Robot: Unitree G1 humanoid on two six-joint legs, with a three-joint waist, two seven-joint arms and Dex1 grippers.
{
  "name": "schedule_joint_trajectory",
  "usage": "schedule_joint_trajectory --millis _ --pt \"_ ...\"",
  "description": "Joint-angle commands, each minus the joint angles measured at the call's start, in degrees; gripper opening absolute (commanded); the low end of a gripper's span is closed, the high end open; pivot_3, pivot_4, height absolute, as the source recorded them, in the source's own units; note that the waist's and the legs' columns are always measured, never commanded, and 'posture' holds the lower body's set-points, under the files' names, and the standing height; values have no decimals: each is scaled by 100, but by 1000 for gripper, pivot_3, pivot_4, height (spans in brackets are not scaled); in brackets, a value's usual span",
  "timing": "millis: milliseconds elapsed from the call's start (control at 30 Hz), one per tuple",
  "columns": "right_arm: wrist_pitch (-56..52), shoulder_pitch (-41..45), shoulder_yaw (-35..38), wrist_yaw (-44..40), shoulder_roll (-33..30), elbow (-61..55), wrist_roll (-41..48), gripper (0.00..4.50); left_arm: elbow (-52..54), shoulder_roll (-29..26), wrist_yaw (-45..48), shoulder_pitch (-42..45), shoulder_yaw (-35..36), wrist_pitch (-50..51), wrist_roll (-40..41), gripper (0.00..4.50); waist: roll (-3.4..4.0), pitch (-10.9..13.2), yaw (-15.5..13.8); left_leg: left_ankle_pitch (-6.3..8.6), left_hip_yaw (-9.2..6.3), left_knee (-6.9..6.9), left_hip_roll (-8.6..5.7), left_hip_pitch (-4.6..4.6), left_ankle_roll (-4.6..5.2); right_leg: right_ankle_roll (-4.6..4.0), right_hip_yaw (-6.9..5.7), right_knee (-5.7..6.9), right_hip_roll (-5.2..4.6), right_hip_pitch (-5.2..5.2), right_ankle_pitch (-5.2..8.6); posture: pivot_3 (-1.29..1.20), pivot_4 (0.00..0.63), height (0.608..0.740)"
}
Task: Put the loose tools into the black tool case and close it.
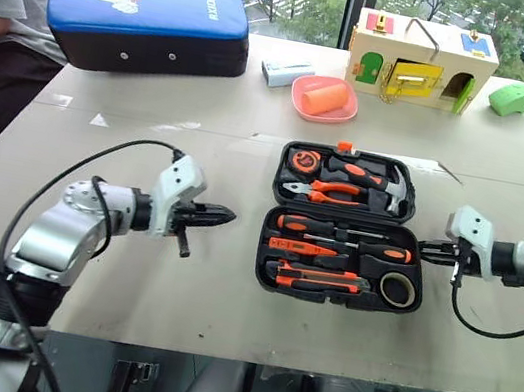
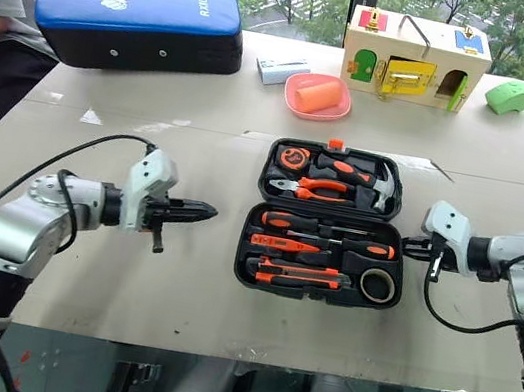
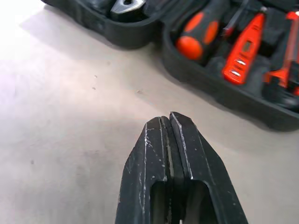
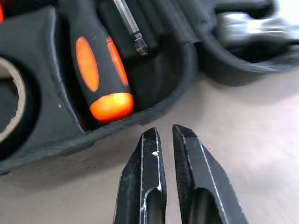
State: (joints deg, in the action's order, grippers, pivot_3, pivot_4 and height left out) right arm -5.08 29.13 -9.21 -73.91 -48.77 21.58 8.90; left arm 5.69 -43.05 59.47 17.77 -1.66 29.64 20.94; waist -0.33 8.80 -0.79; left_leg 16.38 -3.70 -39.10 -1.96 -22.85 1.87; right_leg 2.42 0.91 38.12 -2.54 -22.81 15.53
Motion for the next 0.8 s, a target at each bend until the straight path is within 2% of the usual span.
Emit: schedule_joint_trajectory --millis 33,333,600,800 --pt "16 142 52 -327 14 -399 139 19 56 208 -34 274 -259 -93 -97 81 0 0 12 0 -1 0 1 0 0 0 0 0 1 0 0 0 150 735" --pt "-338 -323 117 -772 -126 -1507 416 19 749 69 210 -165 -712 123 -144 81 4 -2 141 0 6 29 4 2 -2 -1 13 1 3 -18 1 0 150 735" --pt "-238 -616 219 -737 -108 -1582 349 19 734 -9 99 -289 -439 186 -108 81 5 -4 143 0 9 37 5 6 -2 -1 16 -2 2 -19 1 0 150 735" --pt "76 -563 217 -590 -43 -1225 98 19 184 87 -349 -92 -261 80 -403 81 4 -5 138 -1 9 36 4 8 -3 -1 16 0 2 -18 0 0 150 735"
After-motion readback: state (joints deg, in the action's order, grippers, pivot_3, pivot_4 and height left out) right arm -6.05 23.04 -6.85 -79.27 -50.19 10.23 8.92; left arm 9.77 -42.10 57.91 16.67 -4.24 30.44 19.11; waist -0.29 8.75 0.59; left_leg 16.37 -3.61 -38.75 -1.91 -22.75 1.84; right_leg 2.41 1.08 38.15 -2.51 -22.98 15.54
